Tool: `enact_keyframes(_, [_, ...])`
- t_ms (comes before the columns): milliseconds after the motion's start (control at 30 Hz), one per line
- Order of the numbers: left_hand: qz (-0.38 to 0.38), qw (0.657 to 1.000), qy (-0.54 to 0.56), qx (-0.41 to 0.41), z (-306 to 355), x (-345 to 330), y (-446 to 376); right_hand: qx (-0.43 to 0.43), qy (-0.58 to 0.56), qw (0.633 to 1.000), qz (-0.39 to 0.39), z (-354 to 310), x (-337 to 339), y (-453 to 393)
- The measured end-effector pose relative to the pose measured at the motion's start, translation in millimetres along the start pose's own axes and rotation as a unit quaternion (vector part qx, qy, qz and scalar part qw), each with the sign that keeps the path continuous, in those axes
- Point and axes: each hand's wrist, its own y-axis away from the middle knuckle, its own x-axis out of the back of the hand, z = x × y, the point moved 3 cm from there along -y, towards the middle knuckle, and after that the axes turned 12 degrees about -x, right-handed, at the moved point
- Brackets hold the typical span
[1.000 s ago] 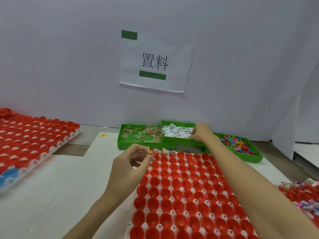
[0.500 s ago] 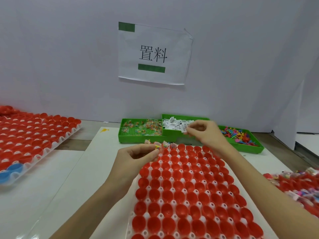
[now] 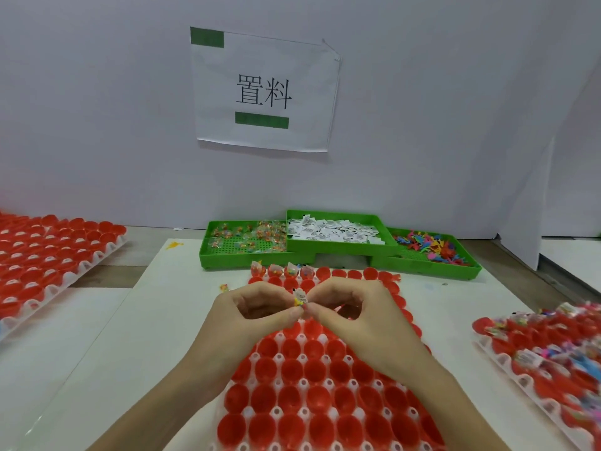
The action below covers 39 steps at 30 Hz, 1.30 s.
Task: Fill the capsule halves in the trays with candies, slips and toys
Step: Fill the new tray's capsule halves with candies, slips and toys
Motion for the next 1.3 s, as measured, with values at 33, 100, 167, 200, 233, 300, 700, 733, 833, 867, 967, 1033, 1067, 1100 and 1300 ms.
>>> enact_keyframes(33, [0.002, 1.000, 0.005, -0.001, -1, -1, 0, -0.001, 0.004, 1.000, -0.006, 0, 2, 0])
enact_keyframes(100, [-0.006, 1.000, -0.003, -0.002, -2, -2, 0, -0.007, 0.009, 1.000, -0.010, 2, 9, -1])
enact_keyframes(167, [0.000, 1.000, -0.024, 0.001, -1, -2, 1, -0.025, 0.003, 0.999, 0.021, 9, 24, -8])
enact_keyframes(200, [0.006, 1.000, -0.026, 0.003, -1, -2, 1, -0.039, 0.001, 0.998, 0.056, 15, 34, -15])
enact_keyframes(233, [0.011, 1.000, -0.024, 0.005, -1, -1, 0, -0.055, 0.006, 0.993, 0.101, 24, 47, -24])
enact_keyframes(300, [0.015, 1.000, -0.020, 0.008, -1, 1, -1, -0.102, 0.041, 0.975, 0.191, 47, 75, -48])
enact_keyframes(700, [0.044, 0.998, -0.034, 0.013, -6, 22, -9, -0.294, 0.468, 0.823, 0.131, 187, 188, -137])
enact_keyframes(733, [0.044, 0.998, -0.033, 0.013, -6, 23, -10, -0.299, 0.467, 0.822, 0.129, 189, 190, -140])
enact_keyframes(833, [0.042, 0.999, -0.027, 0.010, -5, 24, -12, -0.311, 0.457, 0.824, 0.127, 190, 193, -149])
enact_keyframes(867, [0.039, 0.999, -0.027, 0.009, -4, 23, -12, -0.313, 0.454, 0.824, 0.128, 190, 194, -150])
enact_keyframes(967, [0.031, 0.999, -0.033, 0.014, -3, 20, -10, -0.320, 0.437, 0.829, 0.138, 193, 197, -150])
enact_keyframes(1033, [0.029, 0.999, -0.037, 0.019, -4, 19, -9, -0.319, 0.419, 0.835, 0.157, 194, 197, -147])
enact_keyframes(1067, [0.027, 0.999, -0.040, 0.021, -4, 18, -9, -0.315, 0.415, 0.837, 0.168, 194, 196, -145])
enact_keyframes(1100, [0.027, 0.998, -0.043, 0.021, -5, 18, -9, -0.305, 0.413, 0.839, 0.181, 192, 195, -143])
enact_keyframes(1300, [0.025, 0.997, -0.064, 0.021, -3, 16, -6, -0.204, 0.271, 0.894, 0.294, 163, 179, -129])
